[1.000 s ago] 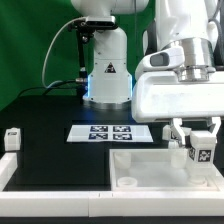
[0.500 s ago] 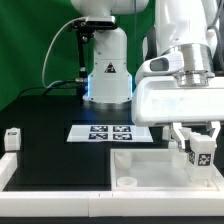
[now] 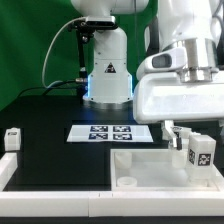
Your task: Assemble one leg
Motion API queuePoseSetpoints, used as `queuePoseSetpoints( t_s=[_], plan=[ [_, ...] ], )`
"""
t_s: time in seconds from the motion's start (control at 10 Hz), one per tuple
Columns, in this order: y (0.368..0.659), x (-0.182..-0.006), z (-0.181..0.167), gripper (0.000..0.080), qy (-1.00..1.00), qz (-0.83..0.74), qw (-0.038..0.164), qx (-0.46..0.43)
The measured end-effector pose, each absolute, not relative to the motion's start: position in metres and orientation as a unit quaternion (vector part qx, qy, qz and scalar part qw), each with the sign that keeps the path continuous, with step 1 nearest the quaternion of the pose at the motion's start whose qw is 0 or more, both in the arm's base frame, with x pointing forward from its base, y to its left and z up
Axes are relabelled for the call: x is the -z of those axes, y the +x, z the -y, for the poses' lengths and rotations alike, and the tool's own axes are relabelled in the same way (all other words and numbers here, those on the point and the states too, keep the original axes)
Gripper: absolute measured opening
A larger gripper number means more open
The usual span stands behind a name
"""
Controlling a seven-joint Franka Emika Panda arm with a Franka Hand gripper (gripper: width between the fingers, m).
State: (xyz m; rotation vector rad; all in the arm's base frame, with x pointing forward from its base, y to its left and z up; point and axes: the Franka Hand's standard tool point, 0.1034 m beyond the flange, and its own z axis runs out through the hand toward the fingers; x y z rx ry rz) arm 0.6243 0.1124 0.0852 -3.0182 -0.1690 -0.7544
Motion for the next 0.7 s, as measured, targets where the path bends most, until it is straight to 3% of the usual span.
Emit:
queuePoseSetpoints(
  t_s=[0.4, 0.6, 0.7],
  plan=[
    [0.638, -0.09, -0.116, 0.0648, -0.994, 0.049, 0.032, 0.089],
    [0.631, -0.082, -0.113, 0.0648, -0.998, 0.054, 0.03, 0.026],
    [0.639, -0.084, -0.108, 0.0649, -0.998, 0.062, 0.02, 0.011]
  ],
)
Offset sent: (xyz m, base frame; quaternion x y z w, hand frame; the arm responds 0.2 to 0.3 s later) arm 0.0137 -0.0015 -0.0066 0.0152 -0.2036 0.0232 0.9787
